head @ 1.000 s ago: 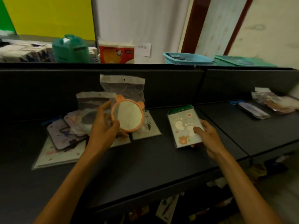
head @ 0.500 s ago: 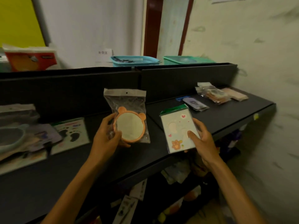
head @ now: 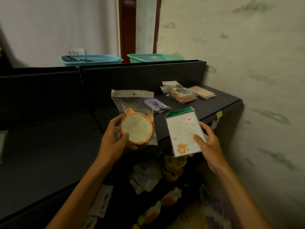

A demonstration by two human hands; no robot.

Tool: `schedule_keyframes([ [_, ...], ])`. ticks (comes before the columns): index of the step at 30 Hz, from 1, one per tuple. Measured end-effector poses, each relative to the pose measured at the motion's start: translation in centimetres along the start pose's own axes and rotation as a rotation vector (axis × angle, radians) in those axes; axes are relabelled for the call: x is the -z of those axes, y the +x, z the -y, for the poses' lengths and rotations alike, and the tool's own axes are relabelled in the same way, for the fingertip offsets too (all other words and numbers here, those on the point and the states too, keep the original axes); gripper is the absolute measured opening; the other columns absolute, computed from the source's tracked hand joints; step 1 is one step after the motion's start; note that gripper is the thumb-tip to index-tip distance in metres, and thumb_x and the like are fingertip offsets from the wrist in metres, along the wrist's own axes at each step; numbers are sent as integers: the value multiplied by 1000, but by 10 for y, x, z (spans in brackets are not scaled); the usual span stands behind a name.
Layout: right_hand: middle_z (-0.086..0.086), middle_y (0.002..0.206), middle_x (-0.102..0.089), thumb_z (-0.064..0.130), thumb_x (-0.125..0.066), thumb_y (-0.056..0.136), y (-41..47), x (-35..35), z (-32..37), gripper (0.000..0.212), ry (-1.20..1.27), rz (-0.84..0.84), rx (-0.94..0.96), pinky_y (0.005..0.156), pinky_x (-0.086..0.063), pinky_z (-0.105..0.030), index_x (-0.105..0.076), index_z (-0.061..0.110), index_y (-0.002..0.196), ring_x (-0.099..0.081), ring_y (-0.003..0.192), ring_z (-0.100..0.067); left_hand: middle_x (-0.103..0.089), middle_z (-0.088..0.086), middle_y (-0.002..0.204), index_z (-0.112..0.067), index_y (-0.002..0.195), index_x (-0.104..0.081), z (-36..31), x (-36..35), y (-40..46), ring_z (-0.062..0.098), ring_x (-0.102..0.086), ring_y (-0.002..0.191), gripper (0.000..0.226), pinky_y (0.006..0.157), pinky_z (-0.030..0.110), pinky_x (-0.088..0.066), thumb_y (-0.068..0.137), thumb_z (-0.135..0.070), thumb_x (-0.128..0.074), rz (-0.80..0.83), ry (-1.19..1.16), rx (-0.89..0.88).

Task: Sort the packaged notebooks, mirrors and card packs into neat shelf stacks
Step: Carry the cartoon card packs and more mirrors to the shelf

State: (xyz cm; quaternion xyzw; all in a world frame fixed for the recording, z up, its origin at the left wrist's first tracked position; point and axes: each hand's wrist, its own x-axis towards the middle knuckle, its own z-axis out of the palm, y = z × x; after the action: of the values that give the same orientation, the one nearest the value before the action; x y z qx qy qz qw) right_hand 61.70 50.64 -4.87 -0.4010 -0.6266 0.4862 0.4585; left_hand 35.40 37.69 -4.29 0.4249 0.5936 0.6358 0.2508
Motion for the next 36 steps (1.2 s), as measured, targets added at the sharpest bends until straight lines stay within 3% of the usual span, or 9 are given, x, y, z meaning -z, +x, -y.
schedule_keyframes([
  [6, 11, 109, -62, 9, -55, 93, 32, 37, -14, 42, -29, -39, -15, 65, -60, -41, -45, 28, 130, -67, 95, -19, -51, -9, 114, -40, 129, -37, 4, -55, 33, 22, -64, 98, 57, 60, 36, -60, 91, -1, -53, 47, -24, -12],
  [11, 10, 107, -61, 9, -56, 93, 74, 63, -26, 45, -28, -50, -29, 58, -60, -35, -44, 25, 133, -69, 89, -16, -48, 1, 128, -40, 130, -36, 14, -96, 71, 25, -67, 92, 58, 58, 29, -58, 91, 0, -51, 74, -78, 10],
  [17, 10, 108, -61, 12, -56, 93, 146, 76, -26, 46, -34, -20, -40, 54, -54, -20, -43, 30, 132, -69, 80, -4, -40, 5, 142, -46, 125, -38, 17, -129, 132, 30, -59, 109, 59, 59, 28, -58, 90, -2, -53, 35, -60, -12],
  [23, 6, 115, -61, 16, -58, 92, 211, 67, -28, 47, -15, 51, -27, 64, -60, -32, -43, 36, 132, -68, 93, -14, -36, 3, 145, -48, 121, -37, 15, -140, 171, 28, -53, 116, 58, 57, 22, -56, 89, -2, -53, -52, -11, -75],
  [29, 2, 115, -63, 11, -57, 92, 251, 41, -33, 44, 41, 152, 14, 63, -58, -25, -45, 34, 128, -68, 94, -12, -37, 5, 145, -44, 126, -35, 22, -125, 183, 26, -50, 120, 57, 57, 19, -56, 90, -4, -54, -191, 77, -38],
  [31, 2, 114, -63, 9, -56, 93, 260, 31, -34, 44, 68, 194, 34, 63, -56, -23, -46, 33, 127, -67, 95, -12, -38, 4, 145, -45, 127, -36, 25, -117, 182, 26, -51, 120, 57, 59, 25, -58, 90, -4, -54, -228, 92, -23],
  [36, 3, 121, -59, 9, -55, 93, 275, 14, -36, 47, 95, 292, 59, 65, -56, -23, -44, 27, 134, -64, 101, -10, -43, 6, 141, -38, 129, -38, 24, -106, 169, 21, -57, 107, 57, 58, 28, -58, 89, -1, -54, -315, 53, 21],
])
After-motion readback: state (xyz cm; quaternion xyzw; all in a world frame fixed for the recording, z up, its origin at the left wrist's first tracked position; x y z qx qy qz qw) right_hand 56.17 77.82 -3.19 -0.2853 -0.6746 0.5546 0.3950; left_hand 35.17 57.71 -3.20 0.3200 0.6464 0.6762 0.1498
